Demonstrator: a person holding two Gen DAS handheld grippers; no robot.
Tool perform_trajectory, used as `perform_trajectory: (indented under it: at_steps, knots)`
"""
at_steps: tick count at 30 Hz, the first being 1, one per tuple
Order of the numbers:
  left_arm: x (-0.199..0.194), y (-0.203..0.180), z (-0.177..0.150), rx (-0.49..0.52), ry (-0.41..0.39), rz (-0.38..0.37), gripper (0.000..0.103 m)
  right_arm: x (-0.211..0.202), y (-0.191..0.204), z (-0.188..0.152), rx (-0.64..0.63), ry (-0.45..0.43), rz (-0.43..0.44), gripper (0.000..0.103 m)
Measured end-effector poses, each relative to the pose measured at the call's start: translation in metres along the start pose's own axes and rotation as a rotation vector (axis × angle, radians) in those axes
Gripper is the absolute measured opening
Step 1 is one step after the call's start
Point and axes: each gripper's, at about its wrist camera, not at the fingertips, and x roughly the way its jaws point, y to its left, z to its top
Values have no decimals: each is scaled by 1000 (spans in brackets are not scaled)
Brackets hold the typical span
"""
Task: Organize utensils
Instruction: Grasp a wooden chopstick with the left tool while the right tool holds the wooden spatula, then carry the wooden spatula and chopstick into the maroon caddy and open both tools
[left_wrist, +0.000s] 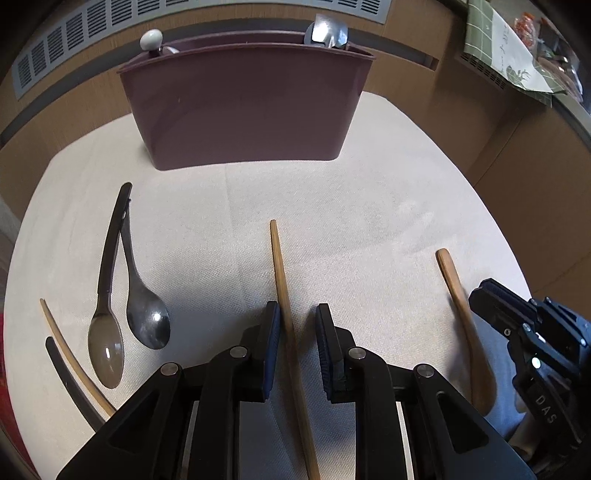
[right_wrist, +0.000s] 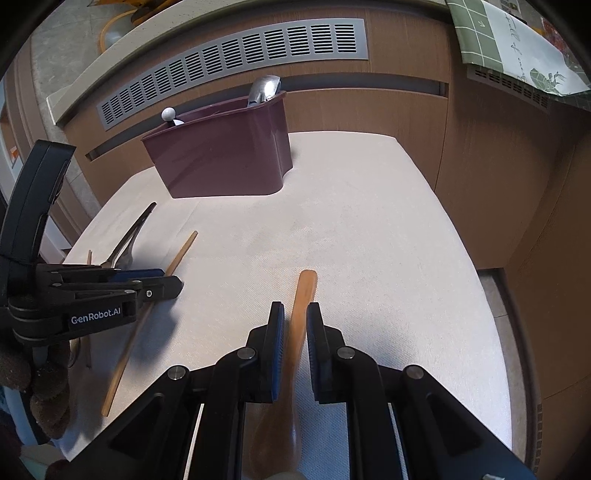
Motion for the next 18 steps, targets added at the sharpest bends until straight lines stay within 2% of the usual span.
perform_trajectory:
  at_steps: [6, 11, 18]
  knots:
    - [-1, 11, -1, -43, -23, -33, 7, 4, -2, 0, 12, 30, 2, 16]
    - [-9, 22, -3, -92, -43, -103, 5, 8, -2, 0, 10, 61, -8, 18]
    - [-54, 46, -6, -189, -193, -179, 5, 21, -2, 8, 5, 104, -34, 20]
